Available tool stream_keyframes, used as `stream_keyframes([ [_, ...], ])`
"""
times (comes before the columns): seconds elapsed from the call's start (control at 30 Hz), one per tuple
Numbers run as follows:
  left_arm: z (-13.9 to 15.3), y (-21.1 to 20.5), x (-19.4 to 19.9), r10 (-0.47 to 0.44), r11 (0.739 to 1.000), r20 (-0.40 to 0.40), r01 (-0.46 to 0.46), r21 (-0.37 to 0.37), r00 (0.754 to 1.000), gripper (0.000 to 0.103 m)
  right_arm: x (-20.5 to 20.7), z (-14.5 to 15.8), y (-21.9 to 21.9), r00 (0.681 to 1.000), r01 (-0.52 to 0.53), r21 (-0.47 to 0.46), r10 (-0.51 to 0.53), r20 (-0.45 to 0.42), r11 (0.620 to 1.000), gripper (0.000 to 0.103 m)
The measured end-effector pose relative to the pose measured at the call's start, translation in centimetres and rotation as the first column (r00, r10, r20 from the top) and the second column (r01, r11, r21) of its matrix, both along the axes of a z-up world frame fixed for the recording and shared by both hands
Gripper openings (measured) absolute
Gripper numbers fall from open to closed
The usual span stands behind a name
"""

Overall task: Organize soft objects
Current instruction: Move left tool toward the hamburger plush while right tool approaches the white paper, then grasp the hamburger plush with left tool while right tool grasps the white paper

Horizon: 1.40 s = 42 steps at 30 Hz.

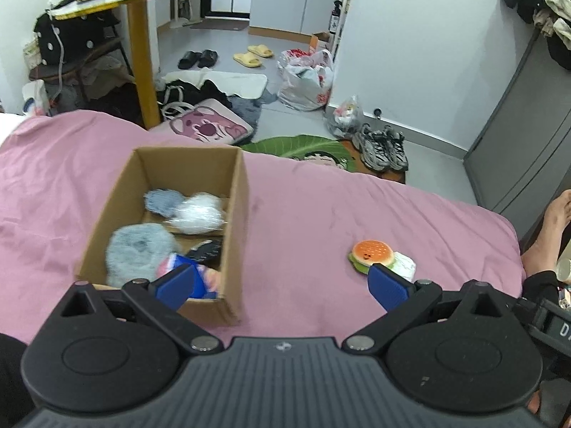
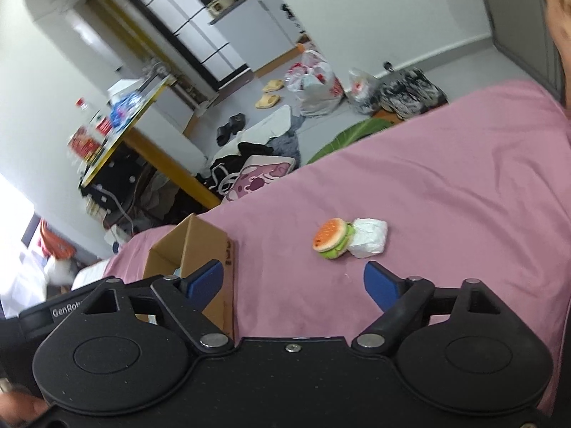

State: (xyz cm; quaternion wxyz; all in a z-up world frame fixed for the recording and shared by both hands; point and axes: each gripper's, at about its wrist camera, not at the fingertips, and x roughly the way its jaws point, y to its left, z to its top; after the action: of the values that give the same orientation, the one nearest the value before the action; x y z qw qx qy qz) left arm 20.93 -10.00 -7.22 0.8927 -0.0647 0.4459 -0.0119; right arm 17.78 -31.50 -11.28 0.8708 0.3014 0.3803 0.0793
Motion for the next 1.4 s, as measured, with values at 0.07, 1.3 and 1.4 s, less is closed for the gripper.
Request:
stream_keyframes([
  [0.07,-0.6,-0.7,0.6,-0.015,1.0,-0.007,0.015,-0.009,1.0,0.101,0.3,-0.7,-0.6,0.999,0.029,0.014,-0.029,-0.016,0.999,0.074],
  [1.3,-12.3,-7.9,11.6,-0.023,0.99,-0.218,-0.008,-0.142,0.976,0.086,4.4,-12.1,-4.0,0.922,0.351,0.274,-0.281,-0.264,0.895,0.045],
  [1.4,-12.9,-8.4,12.2,-0.019,0.991,-0.235,-0.013,-0.133,0.972,0.086,4.5,-12.5,-3.8,0.924,0.346,0.28,-0.274,-0.266,0.895,0.045],
])
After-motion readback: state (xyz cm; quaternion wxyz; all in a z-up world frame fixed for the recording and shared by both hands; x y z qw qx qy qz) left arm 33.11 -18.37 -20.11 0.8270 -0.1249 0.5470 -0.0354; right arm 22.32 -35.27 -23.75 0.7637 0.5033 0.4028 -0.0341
